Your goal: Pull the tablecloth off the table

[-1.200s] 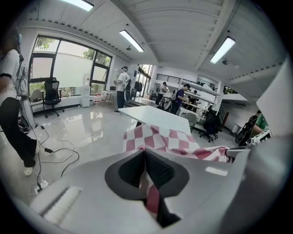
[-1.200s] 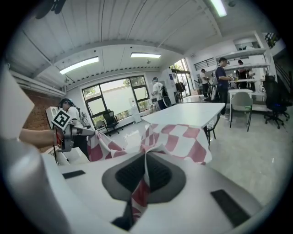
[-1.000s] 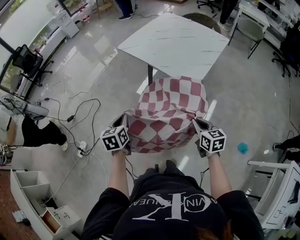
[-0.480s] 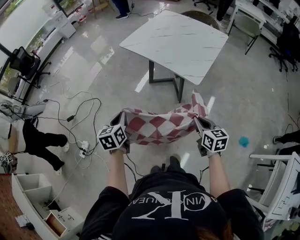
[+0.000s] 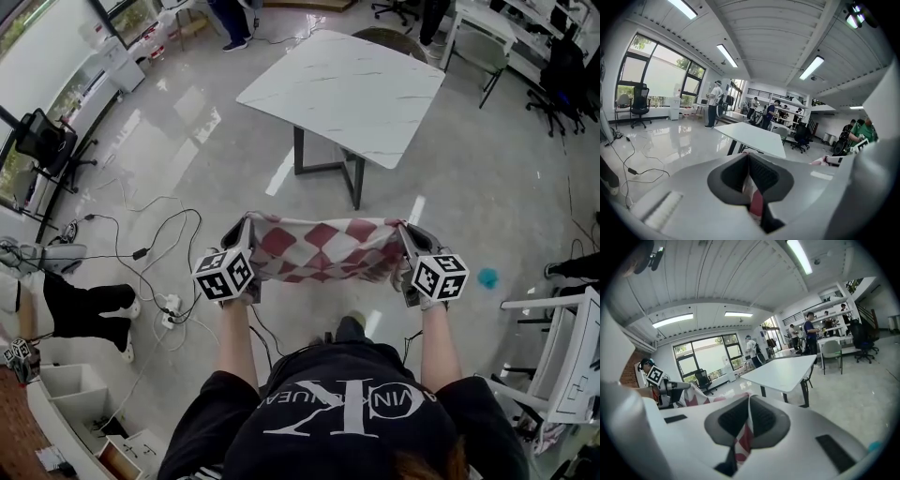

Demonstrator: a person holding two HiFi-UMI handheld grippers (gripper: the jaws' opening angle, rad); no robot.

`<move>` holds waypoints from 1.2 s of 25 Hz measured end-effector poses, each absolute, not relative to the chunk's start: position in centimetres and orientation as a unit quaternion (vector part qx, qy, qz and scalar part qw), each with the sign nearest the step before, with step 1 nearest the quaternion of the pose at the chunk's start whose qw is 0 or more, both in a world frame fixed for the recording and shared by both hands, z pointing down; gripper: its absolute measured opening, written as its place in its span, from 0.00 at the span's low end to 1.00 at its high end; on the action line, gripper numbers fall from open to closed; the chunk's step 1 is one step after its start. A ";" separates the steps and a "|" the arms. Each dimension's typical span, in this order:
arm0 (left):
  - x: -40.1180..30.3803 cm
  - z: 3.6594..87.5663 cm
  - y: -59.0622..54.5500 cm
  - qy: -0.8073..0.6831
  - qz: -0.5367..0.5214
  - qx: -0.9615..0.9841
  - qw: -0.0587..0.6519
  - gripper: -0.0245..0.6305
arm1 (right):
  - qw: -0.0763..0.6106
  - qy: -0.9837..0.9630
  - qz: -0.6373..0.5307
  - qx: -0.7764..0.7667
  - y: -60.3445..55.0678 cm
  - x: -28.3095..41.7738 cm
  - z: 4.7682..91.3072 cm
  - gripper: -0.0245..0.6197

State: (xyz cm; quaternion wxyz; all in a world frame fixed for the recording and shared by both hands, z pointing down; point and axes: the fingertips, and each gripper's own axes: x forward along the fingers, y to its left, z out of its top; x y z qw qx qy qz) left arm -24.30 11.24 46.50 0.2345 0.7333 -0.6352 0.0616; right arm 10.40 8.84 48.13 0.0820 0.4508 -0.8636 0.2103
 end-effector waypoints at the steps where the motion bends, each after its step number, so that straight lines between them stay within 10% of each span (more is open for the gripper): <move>1: -24.2 46.1 11.2 -0.633 0.059 0.736 0.230 0.06 | 0.077 -0.863 0.207 0.455 8.9 10.5 47.6 0.06; 30: -24.4 34.8 10.8 -0.629 -0.019 0.772 0.086 0.06 | -0.011 -0.868 0.082 0.489 8.5 10.4 34.5 0.06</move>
